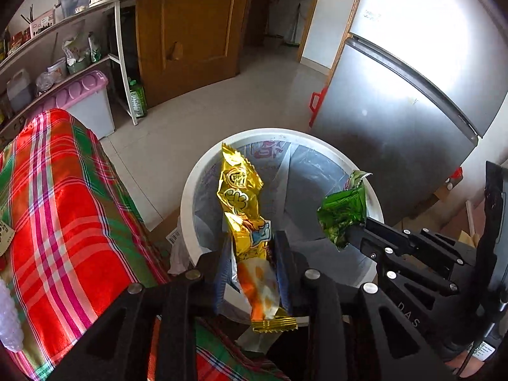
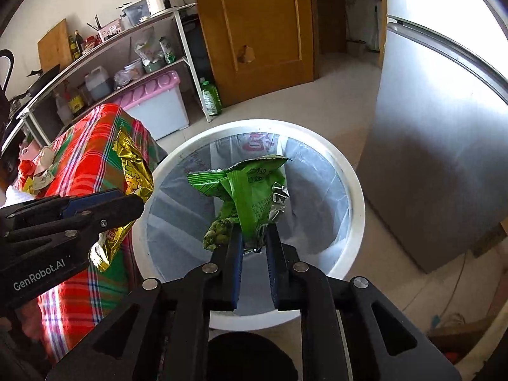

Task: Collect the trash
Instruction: 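Open the right gripper over the bin while the left gripper releases the gold wrapper, then move both open grippers back over the table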

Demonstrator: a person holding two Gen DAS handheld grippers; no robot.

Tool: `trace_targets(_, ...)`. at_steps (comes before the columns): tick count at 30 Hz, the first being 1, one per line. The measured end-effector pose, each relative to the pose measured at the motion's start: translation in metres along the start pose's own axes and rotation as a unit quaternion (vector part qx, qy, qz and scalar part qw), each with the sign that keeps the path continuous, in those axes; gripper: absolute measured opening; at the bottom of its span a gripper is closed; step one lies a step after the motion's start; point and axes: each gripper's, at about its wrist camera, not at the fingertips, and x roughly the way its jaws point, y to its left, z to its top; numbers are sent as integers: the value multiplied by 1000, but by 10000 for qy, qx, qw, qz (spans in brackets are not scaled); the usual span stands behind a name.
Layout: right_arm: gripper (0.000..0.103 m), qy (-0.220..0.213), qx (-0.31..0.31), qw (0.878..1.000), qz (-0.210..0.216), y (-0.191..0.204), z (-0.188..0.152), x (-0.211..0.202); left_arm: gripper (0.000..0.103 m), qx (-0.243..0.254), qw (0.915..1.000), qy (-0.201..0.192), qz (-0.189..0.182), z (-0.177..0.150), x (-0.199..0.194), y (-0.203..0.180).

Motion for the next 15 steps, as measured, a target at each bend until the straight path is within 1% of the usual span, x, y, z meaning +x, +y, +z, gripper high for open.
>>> trace_targets(1, 22, 2, -15, 10000, -16, 0, 0, 1, 39, 1, 10000, -8, 19, 0, 0, 0)
trace_targets(2, 28, 6, -24, 10000, -31, -1, 0, 2, 49, -6, 10000, -6, 51, 1, 1, -1)
trace_targets(3, 32, 18, -10, 10000, -48, -2, 1, 3, 55, -19, 10000, -2, 60, 0, 1, -1)
trace_targets(4, 38, 30, 2, 10000, -58, -3, 0, 4, 56, -37, 10000, -6, 52, 0, 0, 0)
trace_targets(5, 42, 41, 10, 10000, -54, -4, 0, 4, 56, -49, 10000, -12, 45, -1, -1, 0)
trace_targets(10, 44, 17, 109, 9999, -121, -8, -2, 2, 59, -141, 9998, -35, 107, -1, -6, 7)
trace_targets(15, 44, -153, 137, 9997, -127, -6, -4, -12, 67, -315, 9990, -224, 241, -5, -26, 19)
